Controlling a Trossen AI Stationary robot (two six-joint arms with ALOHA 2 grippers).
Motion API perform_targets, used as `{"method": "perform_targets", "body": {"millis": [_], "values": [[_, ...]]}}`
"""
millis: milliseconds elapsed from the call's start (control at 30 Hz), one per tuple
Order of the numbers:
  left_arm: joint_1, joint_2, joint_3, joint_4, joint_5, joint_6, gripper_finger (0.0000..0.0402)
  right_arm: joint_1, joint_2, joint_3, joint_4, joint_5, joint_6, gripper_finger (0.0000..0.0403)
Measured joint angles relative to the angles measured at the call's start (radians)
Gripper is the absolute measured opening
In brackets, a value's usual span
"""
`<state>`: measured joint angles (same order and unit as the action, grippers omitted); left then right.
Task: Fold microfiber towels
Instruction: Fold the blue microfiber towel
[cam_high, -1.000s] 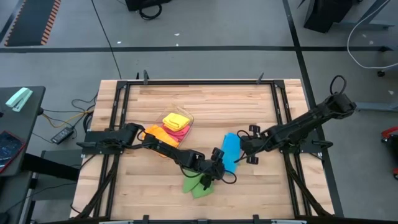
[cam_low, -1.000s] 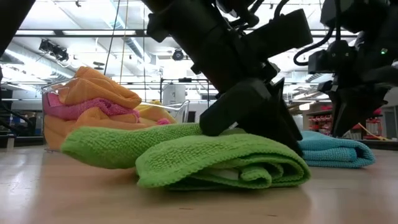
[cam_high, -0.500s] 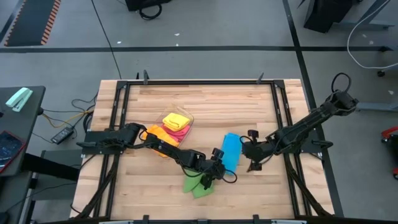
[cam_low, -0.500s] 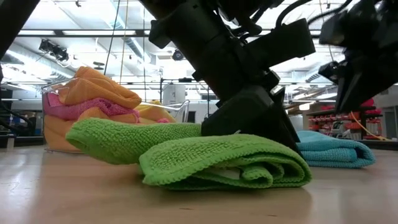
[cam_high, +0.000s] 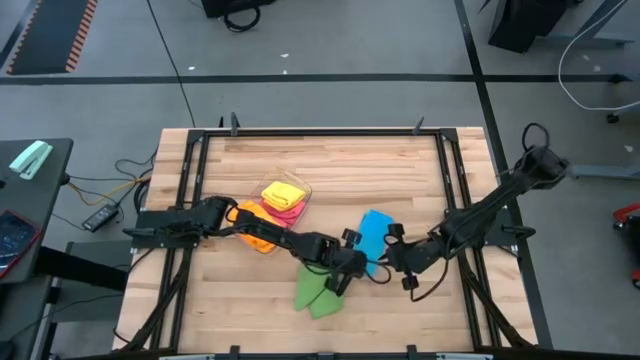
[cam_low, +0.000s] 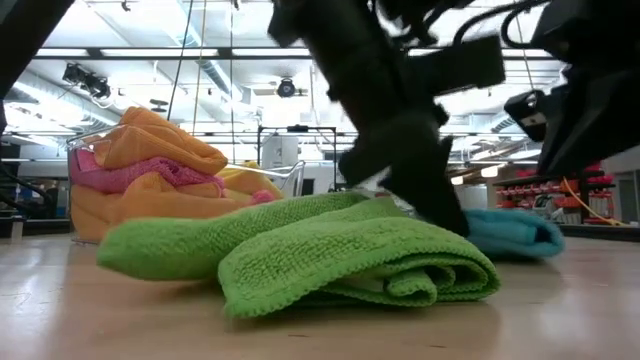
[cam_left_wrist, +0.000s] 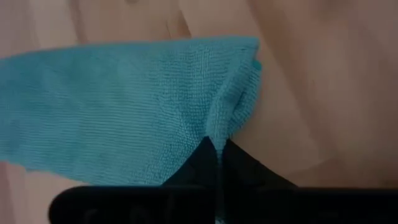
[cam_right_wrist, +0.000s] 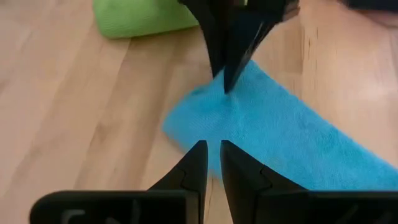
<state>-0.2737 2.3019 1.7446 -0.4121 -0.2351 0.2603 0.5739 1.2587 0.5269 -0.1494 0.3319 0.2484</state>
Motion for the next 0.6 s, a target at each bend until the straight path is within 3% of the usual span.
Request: {"method": "perform_targets", "body": {"millis": [267, 600], "values": [[0.017, -0.003, 0.083, -0.084, 0.149, -0.056, 0.0019, -0.003, 0.088, -0.078, 0.298, 0.216, -0.132, 0.0053], [0.062, -0.004, 0.096, -0.081, 0.251, -0.159, 0.0023, -0.03, 0.26, -0.128, 0.35, 0.233, -0.075, 0.0053]]}}
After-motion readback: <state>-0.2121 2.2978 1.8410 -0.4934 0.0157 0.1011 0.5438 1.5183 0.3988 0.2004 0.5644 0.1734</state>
